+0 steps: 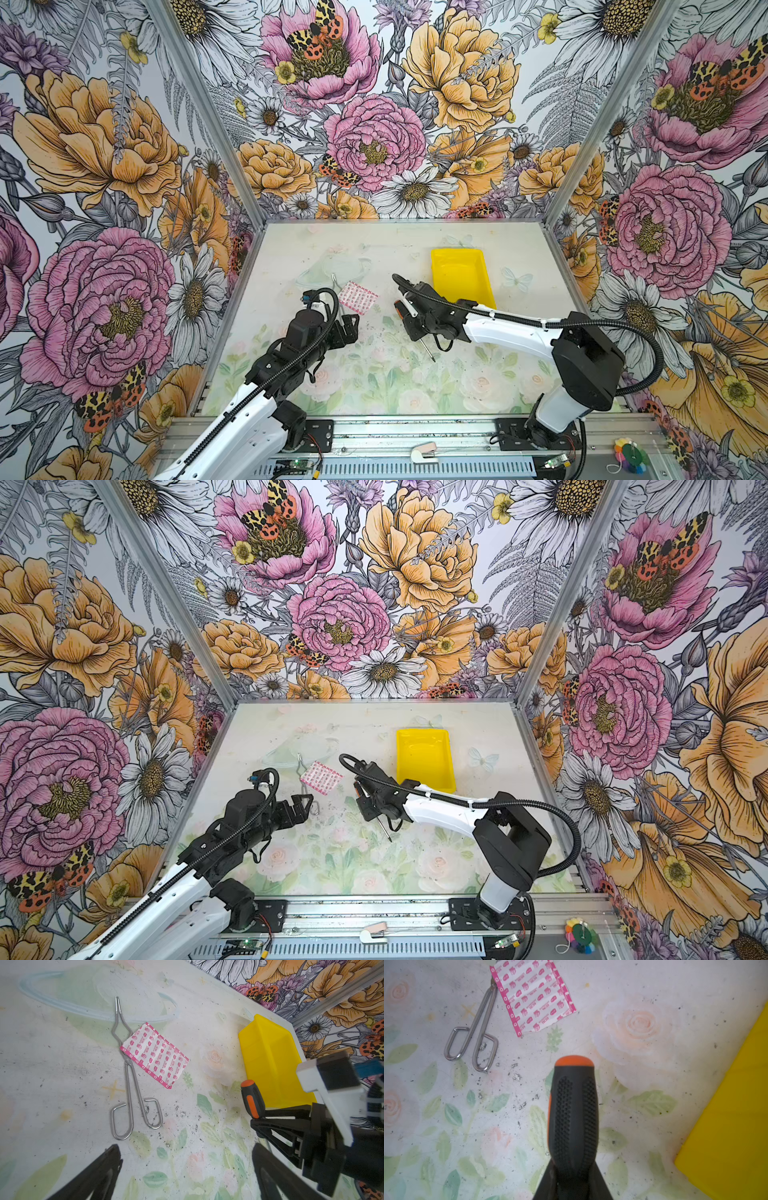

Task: Put the screwdriver in the bin
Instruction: 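Lift the screwdriver with the right gripper and carry it over the yellow bin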

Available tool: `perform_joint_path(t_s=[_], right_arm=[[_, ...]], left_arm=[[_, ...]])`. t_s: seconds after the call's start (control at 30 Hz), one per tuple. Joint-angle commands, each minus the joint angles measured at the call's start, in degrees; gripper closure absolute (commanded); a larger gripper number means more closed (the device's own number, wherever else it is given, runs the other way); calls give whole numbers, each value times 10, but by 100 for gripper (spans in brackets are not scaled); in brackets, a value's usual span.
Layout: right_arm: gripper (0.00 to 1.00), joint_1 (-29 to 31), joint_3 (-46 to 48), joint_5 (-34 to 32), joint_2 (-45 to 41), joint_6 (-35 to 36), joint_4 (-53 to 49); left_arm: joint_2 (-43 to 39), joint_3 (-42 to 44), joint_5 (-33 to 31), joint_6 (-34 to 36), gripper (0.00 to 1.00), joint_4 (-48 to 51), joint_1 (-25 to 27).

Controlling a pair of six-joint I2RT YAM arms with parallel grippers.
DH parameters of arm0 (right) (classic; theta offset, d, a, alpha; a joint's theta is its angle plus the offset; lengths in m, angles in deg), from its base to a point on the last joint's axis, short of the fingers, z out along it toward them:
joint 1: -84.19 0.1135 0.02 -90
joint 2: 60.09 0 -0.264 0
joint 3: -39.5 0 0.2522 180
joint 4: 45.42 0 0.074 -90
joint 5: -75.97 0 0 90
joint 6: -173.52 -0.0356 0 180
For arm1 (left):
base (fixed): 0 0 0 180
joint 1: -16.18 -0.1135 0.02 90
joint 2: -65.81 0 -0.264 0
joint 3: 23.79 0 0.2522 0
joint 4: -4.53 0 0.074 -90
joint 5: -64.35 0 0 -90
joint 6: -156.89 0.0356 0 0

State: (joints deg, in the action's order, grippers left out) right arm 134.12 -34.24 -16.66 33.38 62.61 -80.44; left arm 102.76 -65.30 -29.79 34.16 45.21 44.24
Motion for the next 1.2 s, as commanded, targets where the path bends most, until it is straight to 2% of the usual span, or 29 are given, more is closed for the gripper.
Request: perform_joint_path(t_s=[0.0, 0.23, 0.47, 0.63, 0.8, 1.17], right_arm=[[100, 3, -24, -21, -36, 7, -7], [100, -14, -59, -30, -65, 11, -17], [100, -96, -111, -7, -73, 27, -34], [100, -159, -146, 1, -68, 48, -39], [100, -222, -178, -5, -40, 63, -40], [100, -318, -241, -11, 71, 53, -39]], left_arm=[[-2, -15, 25, 33, 1, -16, -14], [21, -35, 45, 71, 1, -45, -27], [88, -70, 97, 111, 1, -95, -20], [146, -108, 109, 154, 1, -130, 17], [225, -158, 105, 200, 1, -137, 75], [348, -212, 120, 205, 1, -166, 140]])
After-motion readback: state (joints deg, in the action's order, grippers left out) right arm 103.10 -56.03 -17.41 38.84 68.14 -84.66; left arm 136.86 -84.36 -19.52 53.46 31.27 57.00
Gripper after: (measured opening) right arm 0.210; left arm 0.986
